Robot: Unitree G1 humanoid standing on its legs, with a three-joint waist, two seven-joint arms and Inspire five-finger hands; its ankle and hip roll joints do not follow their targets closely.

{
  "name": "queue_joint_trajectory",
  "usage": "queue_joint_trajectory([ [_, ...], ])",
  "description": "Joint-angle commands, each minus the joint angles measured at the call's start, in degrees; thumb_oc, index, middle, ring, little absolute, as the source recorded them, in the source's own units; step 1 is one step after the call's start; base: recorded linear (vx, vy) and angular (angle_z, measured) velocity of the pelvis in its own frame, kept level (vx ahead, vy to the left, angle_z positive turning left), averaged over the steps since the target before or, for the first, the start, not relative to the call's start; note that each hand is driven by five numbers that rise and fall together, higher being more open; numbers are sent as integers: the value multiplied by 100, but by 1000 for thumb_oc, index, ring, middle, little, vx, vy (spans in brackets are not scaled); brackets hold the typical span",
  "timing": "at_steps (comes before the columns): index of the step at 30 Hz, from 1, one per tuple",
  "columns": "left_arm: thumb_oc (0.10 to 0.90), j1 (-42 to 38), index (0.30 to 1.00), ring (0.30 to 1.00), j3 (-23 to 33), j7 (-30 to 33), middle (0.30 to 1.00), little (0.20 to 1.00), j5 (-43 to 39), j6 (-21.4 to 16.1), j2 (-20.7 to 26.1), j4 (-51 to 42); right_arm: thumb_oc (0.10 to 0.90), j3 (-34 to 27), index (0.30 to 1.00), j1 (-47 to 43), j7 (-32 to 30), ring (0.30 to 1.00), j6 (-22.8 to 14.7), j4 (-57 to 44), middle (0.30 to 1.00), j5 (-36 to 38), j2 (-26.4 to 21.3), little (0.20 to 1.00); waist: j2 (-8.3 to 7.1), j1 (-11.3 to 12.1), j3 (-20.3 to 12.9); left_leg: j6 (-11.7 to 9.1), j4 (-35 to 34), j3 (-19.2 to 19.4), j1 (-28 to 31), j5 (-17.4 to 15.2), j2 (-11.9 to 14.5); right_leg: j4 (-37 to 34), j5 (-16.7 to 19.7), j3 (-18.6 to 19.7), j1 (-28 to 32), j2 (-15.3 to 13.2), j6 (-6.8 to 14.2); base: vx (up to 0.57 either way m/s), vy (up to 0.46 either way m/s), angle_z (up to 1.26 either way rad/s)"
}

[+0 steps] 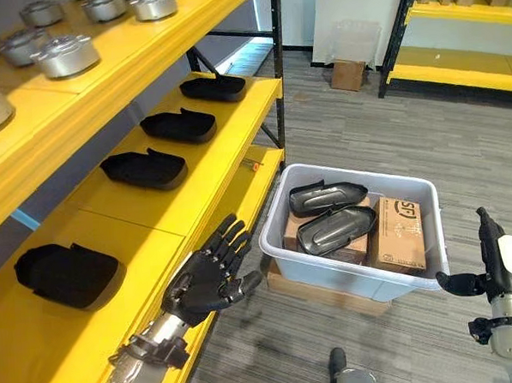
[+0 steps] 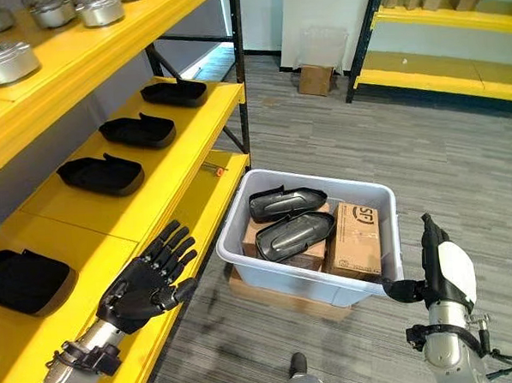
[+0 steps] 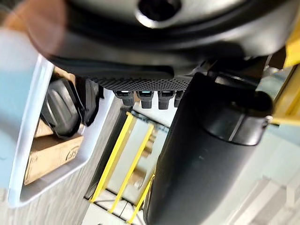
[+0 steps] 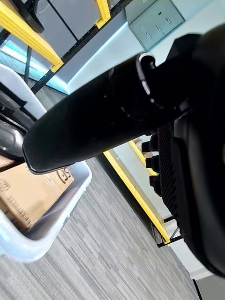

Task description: Move parts from the plastic box to the shelf.

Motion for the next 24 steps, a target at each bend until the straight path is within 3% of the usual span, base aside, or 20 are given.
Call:
queue_joint_trajectory([
  [1,900,-610,1000,1000,244,138,1000,1000,-388,-900,126,-552,900,54,1000,-1315,-362,1000,-482,-368,1000,-330,-198,1000,-388,113,306,342,704,-414,-143,-858,-325,318,-737,163,271,-69,-7,-134,-146,-100],
  [4,900,-1067,1000,1000,21,287,1000,1000,-291,-1190,62,-388,900,334,1000,-1646,-373,1000,-631,-330,1000,-527,-119,1000,-279,-52,499,300,788,-359,-196,-844,-279,549,-834,262,39,-5,-114,-62,-112,-44],
  [9,900,-1382,1000,1000,-157,460,1000,1000,-176,-1361,-46,-369,900,526,1000,-1777,-97,1000,-859,-468,1000,-796,-159,1000,-165,-247,628,253,1181,-326,-197,-831,-249,824,-973,480,-129,26,-233,33,-77,-18],
  [10,900,-1447,1000,1000,-194,553,1000,1000,-127,-1403,-77,-346,900,577,1000,-1821,12,1000,-997,-448,1000,-730,-146,1000,-121,-309,627,221,1400,-349,-123,-936,-256,908,-1128,546,-83,48,-234,136,-142,-21],
  [12,900,-1513,1000,1000,-230,619,1000,1000,-79,-1418,-121,-304,900,634,1000,-1811,52,1000,-1054,-467,1000,-742,-117,1000,-109,-351,615,182,1773,-308,-156,-846,-233,941,-1169,540,-80,67,-312,93,-132,-21],
  [14,900,-1601,1000,1000,-275,638,1000,1000,-24,-1393,-217,-287,900,675,1000,-1788,50,1000,-1075,-492,1000,-753,-83,1000,-81,-379,627,28,2437,-332,-341,-465,-111,879,-1208,511,13,142,-451,67,-141,-11],
  [15,900,-1626,1000,1000,-287,632,1000,1000,10,-1386,-264,-283,900,683,1000,-1777,52,1000,-1095,-498,1000,-785,-59,1000,-78,-392,629,15,2642,-345,-415,-423,-97,851,-1218,511,52,160,-491,122,-127,-9],
  [16,900,-1626,1000,1000,-293,682,1000,1000,63,-1381,-335,-277,900,715,1000,-1794,199,1000,-1163,-511,1000,-712,-15,1000,-57,-387,622,123,2779,-504,-481,-643,-289,849,-1228,576,75,187,-503,69,-58,-7],
  [18,900,-1565,1000,1000,-257,852,1000,1000,168,-1446,-361,-286,900,936,1000,-1871,265,1000,-1245,-527,1000,-747,112,1000,-61,-236,684,378,2563,-930,-708,-678,-800,920,-1109,789,-9,267,-507,89,11,-15],
  [19,900,-1507,1000,1000,-208,913,1000,1000,206,-1410,-364,-345,900,1038,1000,-1914,331,1000,-1221,-546,1000,-715,186,1000,-72,-162,718,434,2240,-1047,-724,-695,-891,954,-1133,879,16,330,-473,144,56,-45],
  [21,900,-1389,1000,1000,-131,886,1000,1000,201,-1389,-351,-424,900,1108,1000,-1874,408,1000,-1147,-661,1000,-694,231,1000,-93,-74,725,349,1585,-1067,-808,-448,-767,908,-1178,919,97,366,-428,152,122,-57],
  [22,900,-1318,1000,1000,-110,842,1000,1000,195,-1425,-344,-447,900,1099,1000,-1800,424,1000,-1084,-740,1000,-610,222,1000,-92,-31,724,198,1173,-1097,-916,-92,-577,824,-1227,907,234,370,-419,132,128,-42],
  [23,900,-1305,1000,1000,-111,838,1000,1000,191,-1432,-342,-450,900,1094,1000,-1783,432,1000,-1076,-754,1000,-598,219,1000,-96,-28,723,174,1087,-1109,-906,-25,-557,802,-1234,901,267,367,-421,238,237,-18],
  [24,900,-1174,1000,1000,-81,744,1000,1000,137,-1568,-340,-419,900,1102,1000,-1678,442,1000,-1074,-791,1000,-420,180,1000,-121,55,715,-23,504,-1336,-1118,510,-222,690,-1332,923,500,323,-429,225,227,-16],
])
